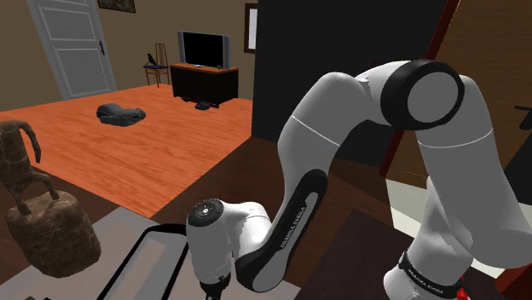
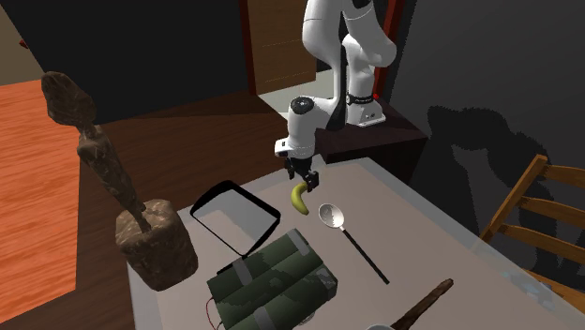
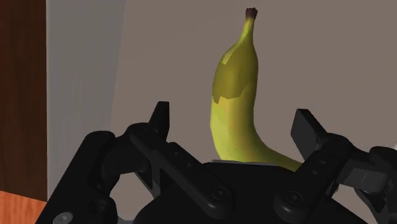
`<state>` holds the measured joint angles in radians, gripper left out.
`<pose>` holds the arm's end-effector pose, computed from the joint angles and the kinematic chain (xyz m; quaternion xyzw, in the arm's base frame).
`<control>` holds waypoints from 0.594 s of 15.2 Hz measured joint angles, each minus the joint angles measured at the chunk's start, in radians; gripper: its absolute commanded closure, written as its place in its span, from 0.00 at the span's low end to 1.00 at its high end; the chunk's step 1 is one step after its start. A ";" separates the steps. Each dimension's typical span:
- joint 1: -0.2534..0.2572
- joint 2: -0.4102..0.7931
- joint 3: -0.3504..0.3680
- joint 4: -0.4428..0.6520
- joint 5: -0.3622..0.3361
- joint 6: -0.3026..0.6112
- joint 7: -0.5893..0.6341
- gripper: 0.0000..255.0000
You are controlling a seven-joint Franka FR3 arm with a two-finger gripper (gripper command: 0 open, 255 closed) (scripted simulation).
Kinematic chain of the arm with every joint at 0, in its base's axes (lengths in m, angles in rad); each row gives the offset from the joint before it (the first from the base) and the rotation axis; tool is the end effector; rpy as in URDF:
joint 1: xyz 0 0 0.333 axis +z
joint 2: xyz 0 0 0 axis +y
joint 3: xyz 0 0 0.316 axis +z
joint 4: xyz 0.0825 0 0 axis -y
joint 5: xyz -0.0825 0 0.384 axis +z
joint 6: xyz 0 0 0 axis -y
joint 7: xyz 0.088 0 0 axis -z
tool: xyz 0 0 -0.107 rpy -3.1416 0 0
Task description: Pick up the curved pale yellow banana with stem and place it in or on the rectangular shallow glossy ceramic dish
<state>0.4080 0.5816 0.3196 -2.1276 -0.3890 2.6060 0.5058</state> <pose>0.4085 0.3829 0.1390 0.9662 0.2567 -0.0163 0.0190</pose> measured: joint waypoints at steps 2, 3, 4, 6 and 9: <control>0.009 0.025 -0.012 0.008 -0.012 0.017 0.008 0.00; 0.011 0.028 -0.015 0.007 -0.015 0.021 0.011 0.00; 0.012 0.031 -0.016 0.006 -0.016 0.024 0.012 0.00; 0.013 0.032 -0.017 0.007 -0.017 0.026 0.013 0.00; 0.013 0.033 -0.017 0.007 -0.018 0.026 0.013 1.00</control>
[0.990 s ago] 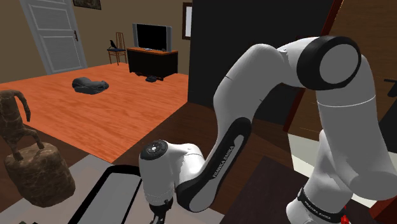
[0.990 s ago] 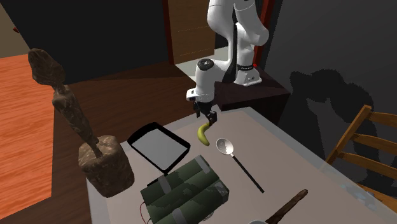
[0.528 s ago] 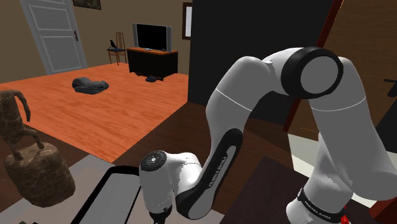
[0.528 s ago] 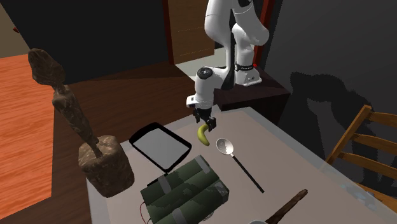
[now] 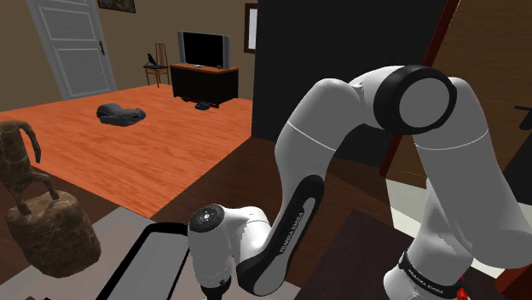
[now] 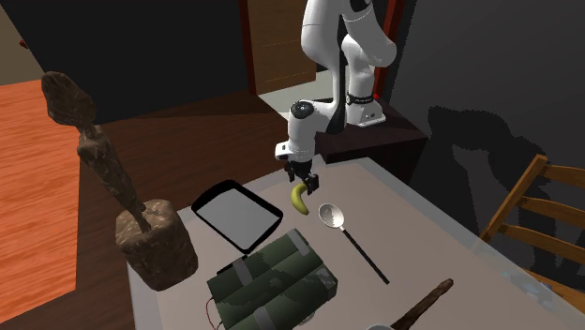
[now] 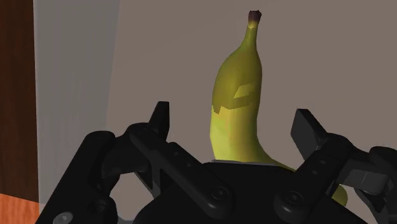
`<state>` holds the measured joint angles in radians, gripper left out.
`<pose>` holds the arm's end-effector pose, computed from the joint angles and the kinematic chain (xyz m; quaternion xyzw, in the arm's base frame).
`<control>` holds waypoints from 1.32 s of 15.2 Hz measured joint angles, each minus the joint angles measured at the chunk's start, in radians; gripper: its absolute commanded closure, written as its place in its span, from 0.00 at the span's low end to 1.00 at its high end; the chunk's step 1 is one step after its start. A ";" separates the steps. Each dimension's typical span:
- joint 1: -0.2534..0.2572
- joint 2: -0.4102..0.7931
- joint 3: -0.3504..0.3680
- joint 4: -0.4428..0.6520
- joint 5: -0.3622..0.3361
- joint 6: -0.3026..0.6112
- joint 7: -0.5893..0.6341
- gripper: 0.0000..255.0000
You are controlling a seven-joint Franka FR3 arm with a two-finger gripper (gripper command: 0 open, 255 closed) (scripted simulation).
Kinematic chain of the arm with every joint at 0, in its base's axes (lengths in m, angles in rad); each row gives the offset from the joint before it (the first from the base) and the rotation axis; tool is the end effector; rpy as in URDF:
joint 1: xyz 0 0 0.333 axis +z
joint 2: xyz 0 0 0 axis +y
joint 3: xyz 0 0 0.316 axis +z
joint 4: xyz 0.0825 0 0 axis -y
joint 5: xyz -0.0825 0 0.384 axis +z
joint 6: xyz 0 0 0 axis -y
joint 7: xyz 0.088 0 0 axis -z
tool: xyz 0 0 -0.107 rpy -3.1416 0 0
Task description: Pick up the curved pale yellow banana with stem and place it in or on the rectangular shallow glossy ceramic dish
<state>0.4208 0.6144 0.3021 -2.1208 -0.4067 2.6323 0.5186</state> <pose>0.4075 0.3820 0.1241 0.9661 0.2568 -0.0163 0.0190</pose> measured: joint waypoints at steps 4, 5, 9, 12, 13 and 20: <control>0.000 0.000 0.000 0.000 0.000 0.000 0.000 1.00; 0.000 0.000 0.000 0.000 0.000 0.000 0.000 1.00; 0.000 0.000 0.000 0.000 0.000 0.000 0.000 1.00; -0.006 -0.016 0.008 -0.006 0.007 -0.010 -0.006 1.00; -0.011 -0.027 0.013 -0.011 0.012 -0.017 -0.009 1.00; -0.042 -0.110 0.056 -0.030 0.059 -0.079 -0.042 1.00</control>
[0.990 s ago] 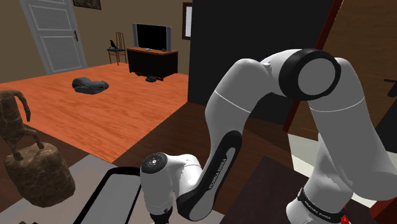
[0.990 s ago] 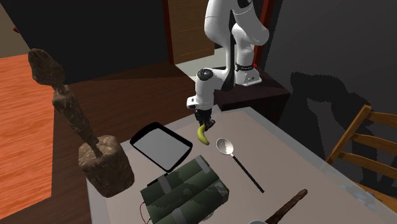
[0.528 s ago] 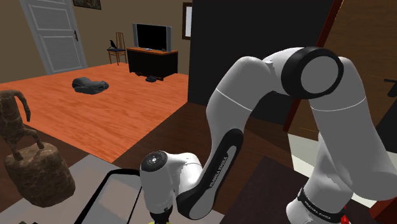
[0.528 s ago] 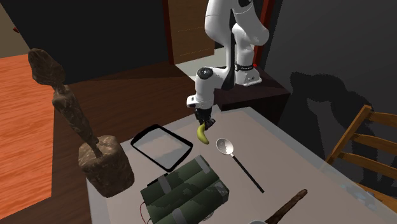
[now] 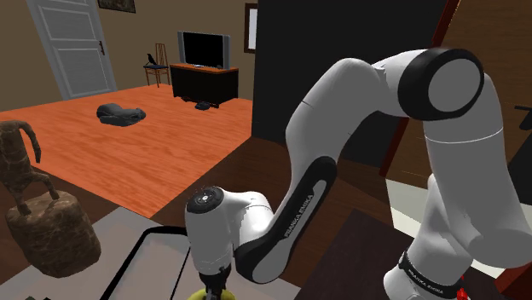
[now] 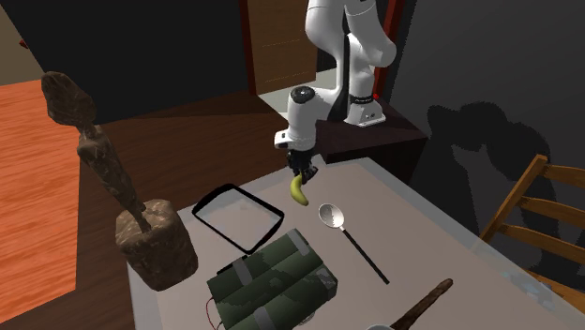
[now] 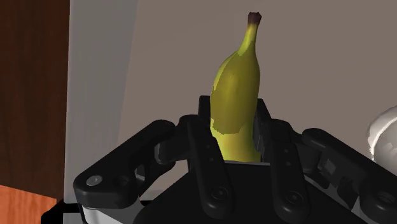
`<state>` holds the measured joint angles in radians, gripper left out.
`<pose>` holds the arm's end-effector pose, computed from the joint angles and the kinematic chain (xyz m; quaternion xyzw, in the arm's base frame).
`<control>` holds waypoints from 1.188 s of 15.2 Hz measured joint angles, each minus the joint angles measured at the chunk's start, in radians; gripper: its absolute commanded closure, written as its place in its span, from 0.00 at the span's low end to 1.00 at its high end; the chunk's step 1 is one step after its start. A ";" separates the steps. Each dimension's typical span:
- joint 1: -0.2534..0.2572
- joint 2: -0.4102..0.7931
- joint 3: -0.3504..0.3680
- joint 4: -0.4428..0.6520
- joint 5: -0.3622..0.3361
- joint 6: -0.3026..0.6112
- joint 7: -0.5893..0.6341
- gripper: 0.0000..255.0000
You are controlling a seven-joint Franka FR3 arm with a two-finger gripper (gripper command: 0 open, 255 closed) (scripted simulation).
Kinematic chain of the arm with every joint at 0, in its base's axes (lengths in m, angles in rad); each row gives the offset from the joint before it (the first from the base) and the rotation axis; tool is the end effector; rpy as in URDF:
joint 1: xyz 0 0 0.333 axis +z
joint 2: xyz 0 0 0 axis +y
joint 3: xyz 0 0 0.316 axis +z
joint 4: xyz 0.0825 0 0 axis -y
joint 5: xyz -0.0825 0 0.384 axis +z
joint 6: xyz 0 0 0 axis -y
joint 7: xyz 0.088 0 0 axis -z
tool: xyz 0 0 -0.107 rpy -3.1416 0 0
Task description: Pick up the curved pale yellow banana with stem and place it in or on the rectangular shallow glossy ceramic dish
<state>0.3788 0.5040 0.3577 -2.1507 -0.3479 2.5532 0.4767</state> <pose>0.4078 0.3824 0.1716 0.9661 0.2568 -0.0162 0.0189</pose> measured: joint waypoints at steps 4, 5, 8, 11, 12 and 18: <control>-0.017 -0.051 0.024 -0.011 0.030 -0.037 -0.020 1.00; -0.021 -0.060 0.029 -0.010 0.037 -0.047 -0.025 1.00; -0.032 -0.093 0.044 -0.013 0.058 -0.074 -0.040 1.00; -0.044 -0.129 0.059 -0.016 0.083 -0.104 -0.058 1.00; -0.048 -0.139 0.063 -0.016 0.090 -0.114 -0.064 1.00; -0.060 -0.057 0.040 0.152 0.080 -0.202 -0.117 1.00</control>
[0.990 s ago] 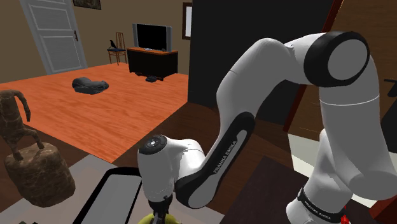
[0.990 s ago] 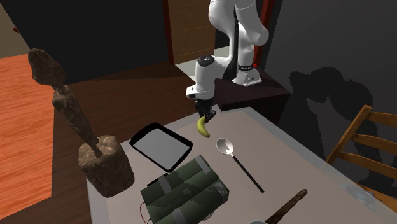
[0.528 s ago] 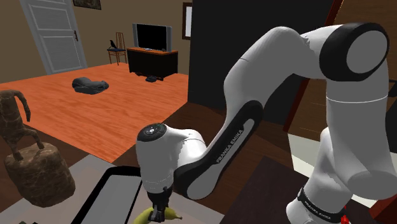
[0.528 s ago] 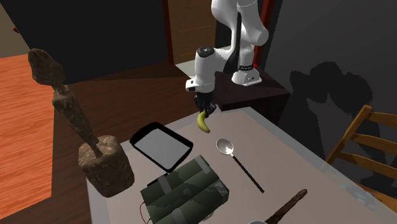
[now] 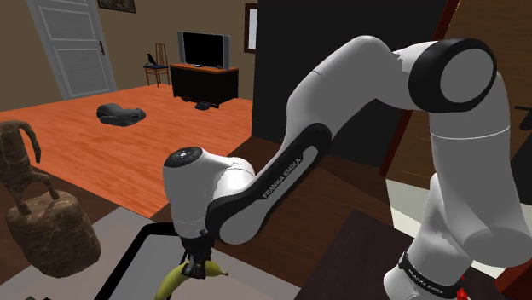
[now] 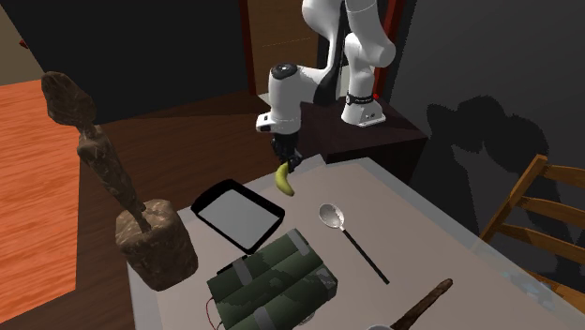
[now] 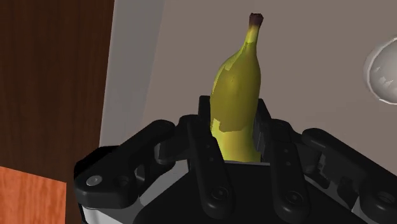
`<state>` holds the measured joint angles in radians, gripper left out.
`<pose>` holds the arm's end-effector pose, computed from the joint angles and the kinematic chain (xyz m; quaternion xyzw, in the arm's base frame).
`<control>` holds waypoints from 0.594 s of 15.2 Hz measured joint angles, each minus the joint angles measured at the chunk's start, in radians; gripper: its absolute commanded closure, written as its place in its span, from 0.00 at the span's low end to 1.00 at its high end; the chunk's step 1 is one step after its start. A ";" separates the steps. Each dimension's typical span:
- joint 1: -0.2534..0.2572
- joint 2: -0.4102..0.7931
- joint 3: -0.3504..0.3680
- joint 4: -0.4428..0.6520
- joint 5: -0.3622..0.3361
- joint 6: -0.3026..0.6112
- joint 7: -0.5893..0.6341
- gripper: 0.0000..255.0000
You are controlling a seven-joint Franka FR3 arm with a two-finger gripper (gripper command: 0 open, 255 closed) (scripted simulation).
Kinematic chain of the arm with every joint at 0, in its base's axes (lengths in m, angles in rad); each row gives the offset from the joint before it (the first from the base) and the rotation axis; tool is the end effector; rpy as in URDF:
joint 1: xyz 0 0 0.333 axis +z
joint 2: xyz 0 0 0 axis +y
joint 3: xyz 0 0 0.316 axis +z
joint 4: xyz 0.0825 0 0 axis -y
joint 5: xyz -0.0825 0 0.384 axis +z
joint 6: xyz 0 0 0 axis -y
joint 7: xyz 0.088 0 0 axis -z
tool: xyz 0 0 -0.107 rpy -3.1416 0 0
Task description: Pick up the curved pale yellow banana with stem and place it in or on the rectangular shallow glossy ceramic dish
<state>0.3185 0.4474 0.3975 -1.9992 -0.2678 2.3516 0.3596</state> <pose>0.4603 0.3869 0.2447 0.9661 0.2569 -0.0163 0.0188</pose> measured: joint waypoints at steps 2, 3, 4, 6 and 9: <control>0.004 0.053 -0.012 0.093 -0.008 -0.040 -0.018 1.00; 0.004 0.077 -0.017 0.137 -0.011 -0.061 -0.028 1.00; 0.001 0.107 -0.025 0.185 -0.015 -0.078 -0.045 1.00; 0.004 0.169 -0.038 0.289 -0.022 -0.121 -0.068 1.00; 0.018 0.274 -0.055 0.477 -0.030 -0.202 -0.105 1.00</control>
<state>0.3365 0.7218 0.3423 -1.5220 -0.2973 2.1493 0.2542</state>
